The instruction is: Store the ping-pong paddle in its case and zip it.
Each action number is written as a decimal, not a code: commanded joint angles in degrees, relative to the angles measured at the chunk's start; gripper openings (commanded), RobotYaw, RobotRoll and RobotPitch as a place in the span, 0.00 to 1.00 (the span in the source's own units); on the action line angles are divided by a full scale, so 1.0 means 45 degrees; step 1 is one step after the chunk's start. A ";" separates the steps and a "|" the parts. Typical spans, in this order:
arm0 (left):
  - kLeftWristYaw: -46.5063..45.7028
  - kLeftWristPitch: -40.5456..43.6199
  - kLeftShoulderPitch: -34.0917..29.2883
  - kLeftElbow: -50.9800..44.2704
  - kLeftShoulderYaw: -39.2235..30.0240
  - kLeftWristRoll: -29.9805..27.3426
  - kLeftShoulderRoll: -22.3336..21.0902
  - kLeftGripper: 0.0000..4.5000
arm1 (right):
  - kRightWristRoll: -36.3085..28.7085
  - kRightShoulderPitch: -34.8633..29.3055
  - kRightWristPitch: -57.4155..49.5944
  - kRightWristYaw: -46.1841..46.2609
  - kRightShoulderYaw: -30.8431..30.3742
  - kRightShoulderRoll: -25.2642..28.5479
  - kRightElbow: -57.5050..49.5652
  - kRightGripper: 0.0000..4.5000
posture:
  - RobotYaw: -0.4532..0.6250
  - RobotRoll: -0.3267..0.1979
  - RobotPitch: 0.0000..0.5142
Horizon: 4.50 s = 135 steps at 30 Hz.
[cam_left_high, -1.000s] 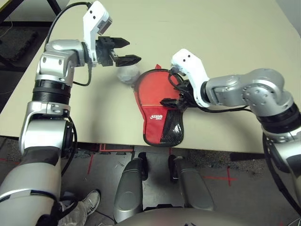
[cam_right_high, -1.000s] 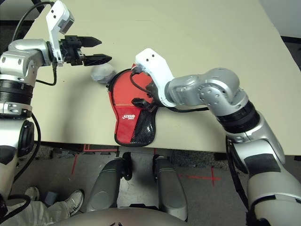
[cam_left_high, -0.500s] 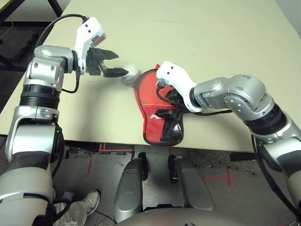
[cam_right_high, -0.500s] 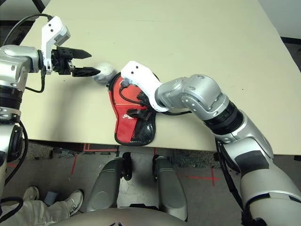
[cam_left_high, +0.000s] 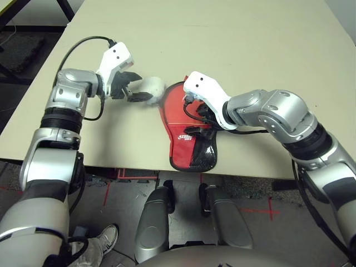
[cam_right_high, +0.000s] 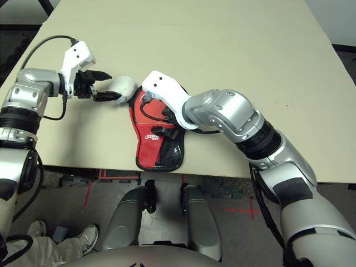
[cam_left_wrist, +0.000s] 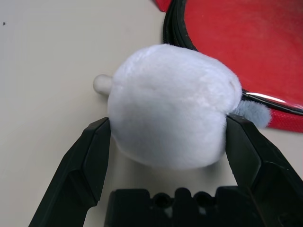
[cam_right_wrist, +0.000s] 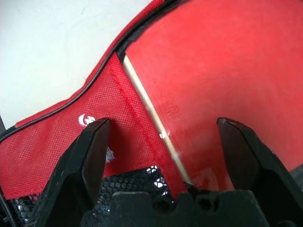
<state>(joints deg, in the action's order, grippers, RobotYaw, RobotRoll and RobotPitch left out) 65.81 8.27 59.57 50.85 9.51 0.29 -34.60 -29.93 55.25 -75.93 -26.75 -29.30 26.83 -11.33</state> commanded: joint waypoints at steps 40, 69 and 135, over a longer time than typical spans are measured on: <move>-0.8076 -0.3504 0.4131 0.5480 -0.1132 0.1339 0.5262 0.04 | 0.2020 -0.0770 0.0175 -0.1427 -0.0446 -0.0792 0.0301 1.00 | 0.40 0.62 0.57; -0.2229 -0.1887 0.3104 0.4562 -0.1666 0.0700 0.7904 0.04 | 0.2710 -0.0912 0.0794 -0.1543 -0.0255 -0.1229 0.0913 1.00 | 0.41 0.62 0.55; 0.0814 0.1873 -0.0073 -0.1762 0.2204 0.1073 0.3865 0.99 | 0.3905 0.3599 0.3753 -0.1200 0.4285 -0.0988 0.9686 1.00 | 0.43 0.62 0.45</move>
<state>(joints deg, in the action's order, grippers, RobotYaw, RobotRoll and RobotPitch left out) 69.95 16.02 61.45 41.33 17.02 3.12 -17.85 -13.41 71.13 -60.31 -31.66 -9.30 22.64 31.08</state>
